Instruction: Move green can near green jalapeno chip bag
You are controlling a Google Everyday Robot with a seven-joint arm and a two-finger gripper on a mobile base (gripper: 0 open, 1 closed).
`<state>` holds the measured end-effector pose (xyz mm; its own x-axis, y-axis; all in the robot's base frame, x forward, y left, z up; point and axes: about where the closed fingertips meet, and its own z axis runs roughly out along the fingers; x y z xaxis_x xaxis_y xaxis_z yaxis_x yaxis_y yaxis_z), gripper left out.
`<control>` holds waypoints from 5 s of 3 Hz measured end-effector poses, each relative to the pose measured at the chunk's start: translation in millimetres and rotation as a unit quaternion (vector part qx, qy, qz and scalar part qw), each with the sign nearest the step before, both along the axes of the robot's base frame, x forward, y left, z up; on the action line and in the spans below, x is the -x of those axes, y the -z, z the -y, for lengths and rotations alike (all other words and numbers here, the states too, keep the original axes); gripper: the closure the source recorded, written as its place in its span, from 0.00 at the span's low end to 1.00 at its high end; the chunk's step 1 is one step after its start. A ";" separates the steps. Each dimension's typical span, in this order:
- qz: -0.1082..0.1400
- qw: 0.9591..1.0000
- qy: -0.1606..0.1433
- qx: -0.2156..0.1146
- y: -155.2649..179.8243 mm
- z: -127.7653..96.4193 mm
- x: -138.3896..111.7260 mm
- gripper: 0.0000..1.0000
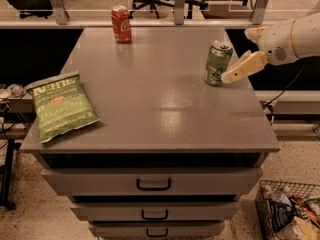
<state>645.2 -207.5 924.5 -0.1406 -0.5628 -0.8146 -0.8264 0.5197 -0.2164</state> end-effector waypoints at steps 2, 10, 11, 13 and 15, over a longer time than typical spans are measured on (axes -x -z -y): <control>0.020 0.996 -0.033 -0.080 29.0 -22.2 -38.6 0.00; 0.088 0.968 -0.106 -0.212 -19.6 -119.5 -40.2 1.00; 0.077 0.961 -0.139 -0.225 -18.5 -185.5 -32.1 1.00; 0.033 0.942 -0.221 -0.250 -2.4 -301.6 -2.2 1.00; -0.001 0.932 -0.277 -0.233 13.7 -363.7 22.0 1.00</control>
Offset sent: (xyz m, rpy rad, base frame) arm 0.0613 0.0275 -0.0471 0.2409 -0.0689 0.0749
